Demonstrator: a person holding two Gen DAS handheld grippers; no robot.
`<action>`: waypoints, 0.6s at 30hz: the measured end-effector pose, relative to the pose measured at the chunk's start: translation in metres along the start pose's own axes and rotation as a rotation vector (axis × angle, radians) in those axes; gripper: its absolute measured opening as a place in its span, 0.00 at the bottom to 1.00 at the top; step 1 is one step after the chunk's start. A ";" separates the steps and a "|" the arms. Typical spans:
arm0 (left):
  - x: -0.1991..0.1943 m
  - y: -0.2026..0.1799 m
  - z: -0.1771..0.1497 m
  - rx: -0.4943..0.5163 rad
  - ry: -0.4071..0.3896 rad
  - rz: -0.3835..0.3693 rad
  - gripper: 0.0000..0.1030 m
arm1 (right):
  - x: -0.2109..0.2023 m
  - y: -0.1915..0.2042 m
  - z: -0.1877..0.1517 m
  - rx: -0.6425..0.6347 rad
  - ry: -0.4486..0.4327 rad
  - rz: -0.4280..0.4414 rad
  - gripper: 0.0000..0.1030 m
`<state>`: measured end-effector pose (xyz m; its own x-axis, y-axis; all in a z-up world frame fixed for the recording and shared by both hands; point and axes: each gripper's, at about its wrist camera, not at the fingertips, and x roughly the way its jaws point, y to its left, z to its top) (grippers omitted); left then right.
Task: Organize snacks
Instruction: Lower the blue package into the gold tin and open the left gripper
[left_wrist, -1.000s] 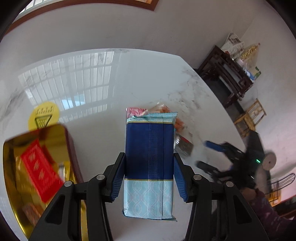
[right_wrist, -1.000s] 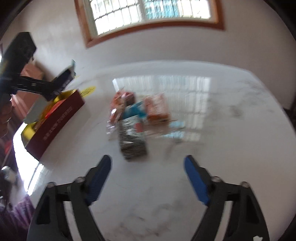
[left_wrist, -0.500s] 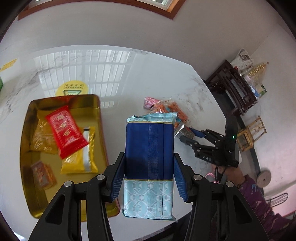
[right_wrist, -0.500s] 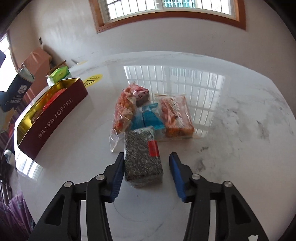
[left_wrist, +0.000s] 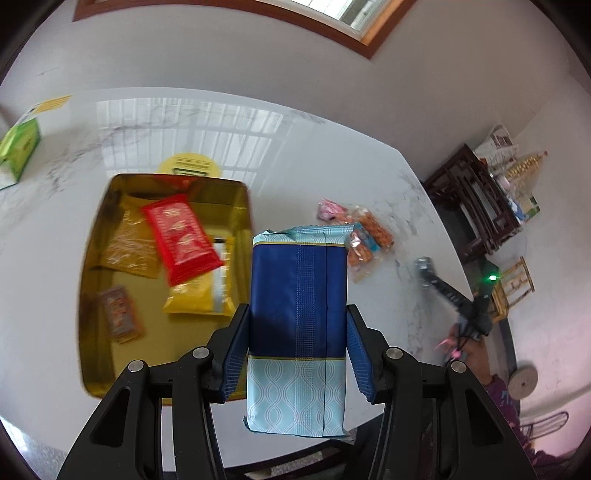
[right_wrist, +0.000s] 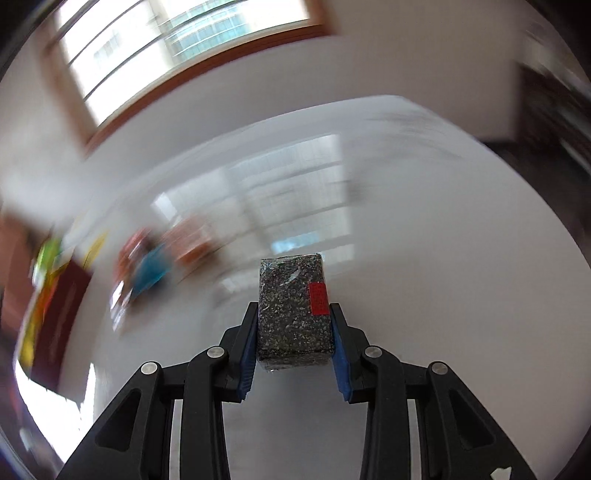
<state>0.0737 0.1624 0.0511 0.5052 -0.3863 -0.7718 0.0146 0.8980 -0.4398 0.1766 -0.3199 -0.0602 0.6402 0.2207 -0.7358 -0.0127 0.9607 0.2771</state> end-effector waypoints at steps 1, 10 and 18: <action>-0.002 0.004 -0.002 -0.006 -0.002 0.008 0.49 | -0.001 -0.008 0.001 0.035 -0.009 -0.017 0.31; -0.018 0.053 -0.019 -0.087 -0.036 0.091 0.49 | 0.007 0.000 0.005 0.004 -0.010 -0.119 0.32; -0.009 0.077 -0.017 -0.123 -0.068 0.129 0.49 | 0.006 0.000 0.008 -0.003 -0.007 -0.131 0.32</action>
<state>0.0554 0.2311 0.0165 0.5529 -0.2503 -0.7948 -0.1579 0.9050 -0.3949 0.1864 -0.3194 -0.0599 0.6416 0.0924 -0.7614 0.0691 0.9817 0.1773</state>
